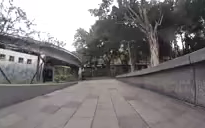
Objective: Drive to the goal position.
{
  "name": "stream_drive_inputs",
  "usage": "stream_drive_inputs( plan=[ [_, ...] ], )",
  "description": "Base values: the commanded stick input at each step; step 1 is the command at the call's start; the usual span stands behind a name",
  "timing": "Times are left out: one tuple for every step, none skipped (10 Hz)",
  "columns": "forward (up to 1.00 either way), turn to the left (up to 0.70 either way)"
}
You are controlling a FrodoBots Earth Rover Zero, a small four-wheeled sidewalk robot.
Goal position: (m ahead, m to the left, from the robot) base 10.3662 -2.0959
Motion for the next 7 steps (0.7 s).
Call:
stream_drive_inputs(
  plan=[
    [0.7, 0.0],
    [0.7, 0.0],
    [0.7, 0.0],
    [0.7, 0.0],
    [0.7, 0.0],
    [0.7, 0.0],
    [0.7, 0.0]
  ],
)
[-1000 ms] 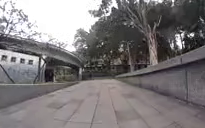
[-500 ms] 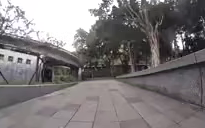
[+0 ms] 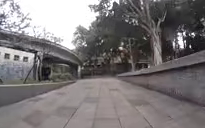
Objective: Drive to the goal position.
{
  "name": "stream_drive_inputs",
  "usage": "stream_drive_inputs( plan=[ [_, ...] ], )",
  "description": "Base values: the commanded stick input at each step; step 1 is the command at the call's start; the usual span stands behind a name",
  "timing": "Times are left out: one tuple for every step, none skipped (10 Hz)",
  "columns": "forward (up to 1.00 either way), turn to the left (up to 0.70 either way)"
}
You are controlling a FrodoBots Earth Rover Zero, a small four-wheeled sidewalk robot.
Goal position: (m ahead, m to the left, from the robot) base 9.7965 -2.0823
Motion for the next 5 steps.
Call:
stream_drive_inputs(
  plan=[
    [0.7, 0.0],
    [0.7, 0.0],
    [0.7, 0.0],
    [0.7, 0.0],
    [0.7, 0.0]
  ],
)
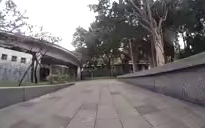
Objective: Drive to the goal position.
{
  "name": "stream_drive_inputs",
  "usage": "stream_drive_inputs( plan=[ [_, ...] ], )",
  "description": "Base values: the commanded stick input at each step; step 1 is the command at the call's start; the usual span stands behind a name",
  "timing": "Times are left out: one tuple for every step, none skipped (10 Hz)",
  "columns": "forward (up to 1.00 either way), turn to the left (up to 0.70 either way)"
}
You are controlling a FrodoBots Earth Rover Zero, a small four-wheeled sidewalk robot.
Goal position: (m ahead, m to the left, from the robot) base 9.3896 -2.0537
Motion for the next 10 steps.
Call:
stream_drive_inputs(
  plan=[
    [0.7, 0.0],
    [0.7, 0.0],
    [0.7, 0.0],
    [0.7, 0.0],
    [0.7, 0.0],
    [0.7, 0.0],
    [0.7, 0.0],
    [0.7, 0.0],
    [0.7, 0.0],
    [0.7, 0.0]
  ],
)
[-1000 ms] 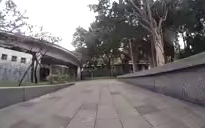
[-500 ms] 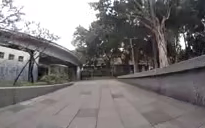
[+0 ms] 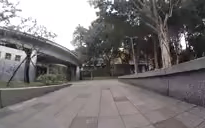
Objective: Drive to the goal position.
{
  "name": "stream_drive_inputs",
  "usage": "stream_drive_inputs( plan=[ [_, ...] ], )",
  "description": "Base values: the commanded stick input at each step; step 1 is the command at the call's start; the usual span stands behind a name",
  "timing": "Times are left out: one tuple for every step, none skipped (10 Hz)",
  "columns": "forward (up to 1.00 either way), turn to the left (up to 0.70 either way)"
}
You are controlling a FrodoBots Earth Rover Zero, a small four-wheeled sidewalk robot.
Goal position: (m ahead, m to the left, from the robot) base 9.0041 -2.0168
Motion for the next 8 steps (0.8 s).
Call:
stream_drive_inputs(
  plan=[
    [0.7, 0.0],
    [0.7, 0.0],
    [0.7, 0.0],
    [0.7, 0.0],
    [0.7, 0.0],
    [0.7, 0.0],
    [0.7, 0.0],
    [0.7, 0.0]
  ],
)
